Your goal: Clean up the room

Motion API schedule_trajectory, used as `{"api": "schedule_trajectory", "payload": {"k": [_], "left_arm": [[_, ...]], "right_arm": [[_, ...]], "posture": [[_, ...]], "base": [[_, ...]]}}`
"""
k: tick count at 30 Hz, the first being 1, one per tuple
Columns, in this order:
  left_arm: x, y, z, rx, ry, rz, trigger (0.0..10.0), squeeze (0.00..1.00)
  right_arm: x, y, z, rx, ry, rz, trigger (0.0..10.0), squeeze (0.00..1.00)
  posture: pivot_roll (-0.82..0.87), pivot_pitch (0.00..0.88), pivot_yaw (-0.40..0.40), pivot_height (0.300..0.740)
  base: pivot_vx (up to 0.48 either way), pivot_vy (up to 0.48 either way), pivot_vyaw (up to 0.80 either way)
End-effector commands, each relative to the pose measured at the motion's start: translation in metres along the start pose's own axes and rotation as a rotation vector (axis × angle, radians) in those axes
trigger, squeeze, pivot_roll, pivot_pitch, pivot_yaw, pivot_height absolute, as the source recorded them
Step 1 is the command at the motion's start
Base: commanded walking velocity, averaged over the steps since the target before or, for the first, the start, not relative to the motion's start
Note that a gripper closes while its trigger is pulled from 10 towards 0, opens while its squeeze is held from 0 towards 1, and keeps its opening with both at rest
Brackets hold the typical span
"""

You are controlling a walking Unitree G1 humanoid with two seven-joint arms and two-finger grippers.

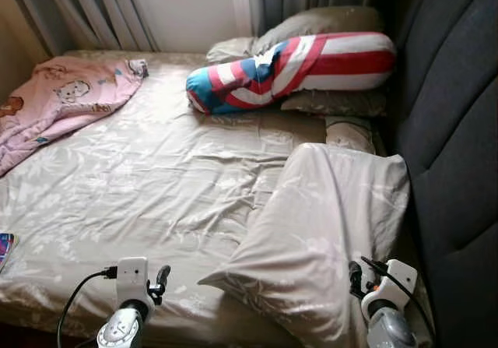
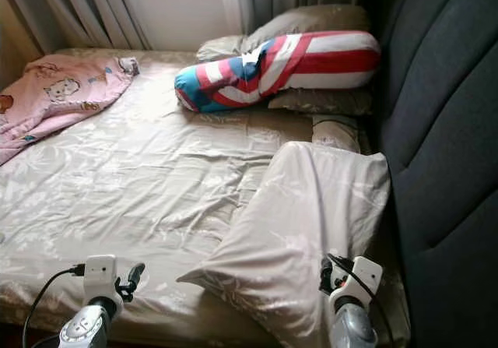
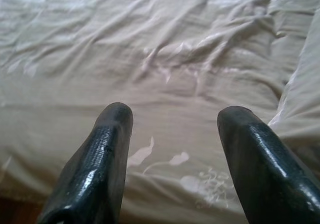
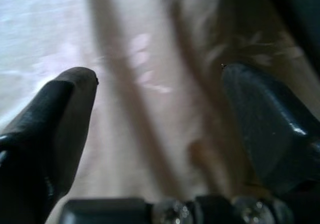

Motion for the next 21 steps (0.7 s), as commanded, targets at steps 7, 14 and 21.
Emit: {"api": "schedule_trajectory", "payload": {"k": [7,14,21], "left_arm": [[0.012,0.031,0.0,0.112,-0.093,-0.035,10.0,0.0],[0.029,0.07,0.005,0.233,-0.169,-0.054,10.0,0.0],[0.035,0.091,0.022,0.272,-0.215,-0.089,10.0,0.0]], "right_arm": [[0.006,-0.002,0.002,0.005,-0.009,0.011,10.0,0.0],[0.002,-0.018,0.009,-0.024,0.028,0.017,10.0,0.0],[0.002,-0.037,0.017,-0.072,0.015,0.053,10.0,0.0]], "posture": [[0.11,0.243,0.071,0.72],[0.13,0.313,0.095,0.72],[0.16,0.336,0.128,0.72]], "base": [[0.0,0.0,0.0],[0.0,0.0,0.0],[0.0,0.0,0.0]]}}
Point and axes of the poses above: a point about 5 cm out from each wrist's last joint towards the gripper, its own z axis pointing back from the gripper into the wrist, its own y axis along the axis of the wrist's last joint, x = y × z, the point moved 6 cm from there along -z, pointing out of the wrist towards the gripper, and after that the axes turned 15 degrees about z, right-handed, at the moved point
